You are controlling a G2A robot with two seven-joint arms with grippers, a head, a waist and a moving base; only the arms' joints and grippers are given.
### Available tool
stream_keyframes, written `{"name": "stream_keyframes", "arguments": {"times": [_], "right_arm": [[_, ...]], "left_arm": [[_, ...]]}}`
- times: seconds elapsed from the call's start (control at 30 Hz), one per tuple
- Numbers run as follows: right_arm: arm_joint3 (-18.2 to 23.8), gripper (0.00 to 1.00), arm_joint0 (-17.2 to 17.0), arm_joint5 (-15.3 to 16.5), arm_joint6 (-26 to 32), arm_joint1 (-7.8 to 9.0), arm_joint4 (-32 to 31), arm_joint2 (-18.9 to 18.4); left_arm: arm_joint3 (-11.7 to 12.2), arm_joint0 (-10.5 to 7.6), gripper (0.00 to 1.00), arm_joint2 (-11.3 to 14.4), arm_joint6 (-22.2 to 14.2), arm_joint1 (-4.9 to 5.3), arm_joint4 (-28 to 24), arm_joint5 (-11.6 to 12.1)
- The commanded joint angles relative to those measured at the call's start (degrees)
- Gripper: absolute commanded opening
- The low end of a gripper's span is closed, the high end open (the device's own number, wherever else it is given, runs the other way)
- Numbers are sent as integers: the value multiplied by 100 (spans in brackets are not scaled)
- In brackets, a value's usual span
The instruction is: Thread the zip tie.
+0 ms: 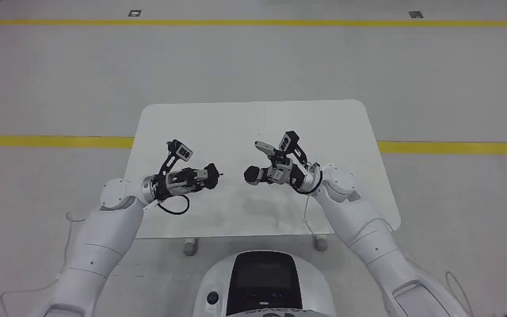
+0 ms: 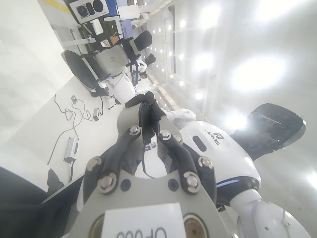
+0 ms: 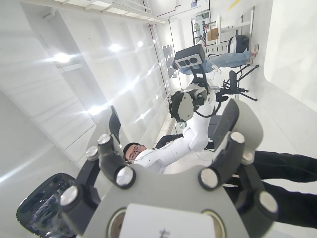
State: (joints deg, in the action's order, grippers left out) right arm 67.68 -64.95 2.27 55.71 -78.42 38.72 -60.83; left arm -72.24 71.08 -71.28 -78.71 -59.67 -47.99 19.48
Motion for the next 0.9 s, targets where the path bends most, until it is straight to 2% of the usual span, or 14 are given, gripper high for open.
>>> {"name": "stream_keyframes", "arguments": {"times": [0.0,0.03,0.07,0.2,0.33,0.4,0.5,0.6,0.67,0.73,0.8,0.87], "right_arm": [[0,100,0,0,0,0,0,0],[0,100,0,0,0,0,0,0],[0,100,0,0,0,0,0,0],[0,100,0,0,0,0,0,0],[0,100,0,0,0,0,0,0],[0,100,0,0,0,0,0,0],[0,100,0,0,0,0,0,0],[0,100,0,0,0,0,0,0],[10,100,0,12,-38,3,-23,-10],[107,100,20,49,-255,56,-392,-126],[276,100,30,-26,-360,158,-1017,-304],[440,100,35,-326,-351,256,-1693,-398]], "left_arm": [[0,0,0,0,0,0,0,0],[-19,-2,0,-3,42,-1,8,0],[-140,3,0,-18,126,-8,17,0],[-619,73,0,-436,271,-25,413,0],[-1022,249,0,-873,371,-121,914,0],[-1123,307,0,-995,371,-183,988,0],[-1186,371,0,-1183,334,-297,970,0],[-1159,394,0,-1349,146,-417,817,0],[-1140,397,0,-1376,99,-441,783,0],[-1140,397,0,-1376,99,-441,783,0],[-1140,397,0,-1376,99,-441,783,0],[-1140,397,0,-1376,99,-441,783,0]]}}
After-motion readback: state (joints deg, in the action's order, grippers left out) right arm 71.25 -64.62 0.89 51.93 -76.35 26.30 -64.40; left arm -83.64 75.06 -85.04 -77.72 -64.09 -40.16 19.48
